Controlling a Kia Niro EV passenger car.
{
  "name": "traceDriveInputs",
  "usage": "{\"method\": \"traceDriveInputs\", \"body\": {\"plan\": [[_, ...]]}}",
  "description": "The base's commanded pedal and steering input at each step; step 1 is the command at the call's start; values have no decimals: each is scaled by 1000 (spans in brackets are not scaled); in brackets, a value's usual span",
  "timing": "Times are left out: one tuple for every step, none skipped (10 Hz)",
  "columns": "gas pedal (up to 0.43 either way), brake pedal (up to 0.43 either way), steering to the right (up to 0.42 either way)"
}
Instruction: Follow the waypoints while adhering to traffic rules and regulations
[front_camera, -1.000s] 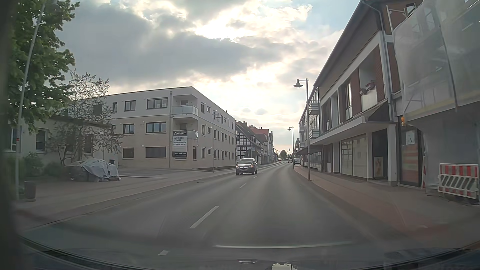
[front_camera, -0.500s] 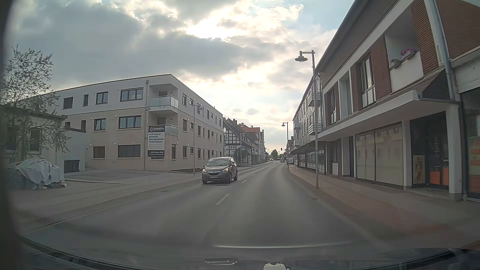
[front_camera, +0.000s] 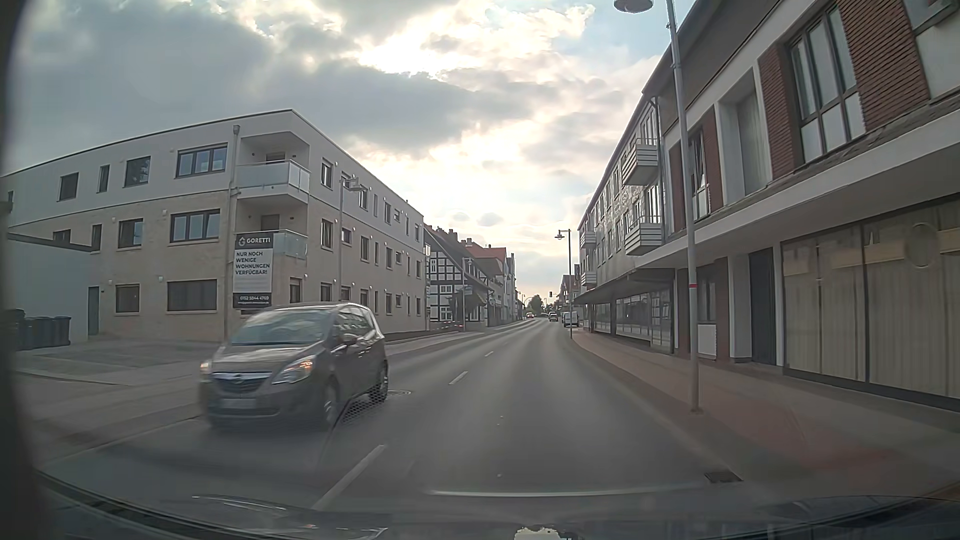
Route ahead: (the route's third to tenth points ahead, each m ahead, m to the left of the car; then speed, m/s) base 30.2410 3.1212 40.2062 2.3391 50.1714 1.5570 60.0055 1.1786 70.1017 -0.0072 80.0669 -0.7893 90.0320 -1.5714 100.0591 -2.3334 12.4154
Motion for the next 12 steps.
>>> {"method": "traceDriveInputs", "body": {"plan": [[350, 0, 14], [350, 0, 13], [350, 0, 12], [331, 0, 11], [299, 0, 11], [280, 0, 11], [260, 0, 11], [228, 0, 11], [197, 0, 10], [197, 0, 8], [197, 0, 6], [189, 0, 6]]}}
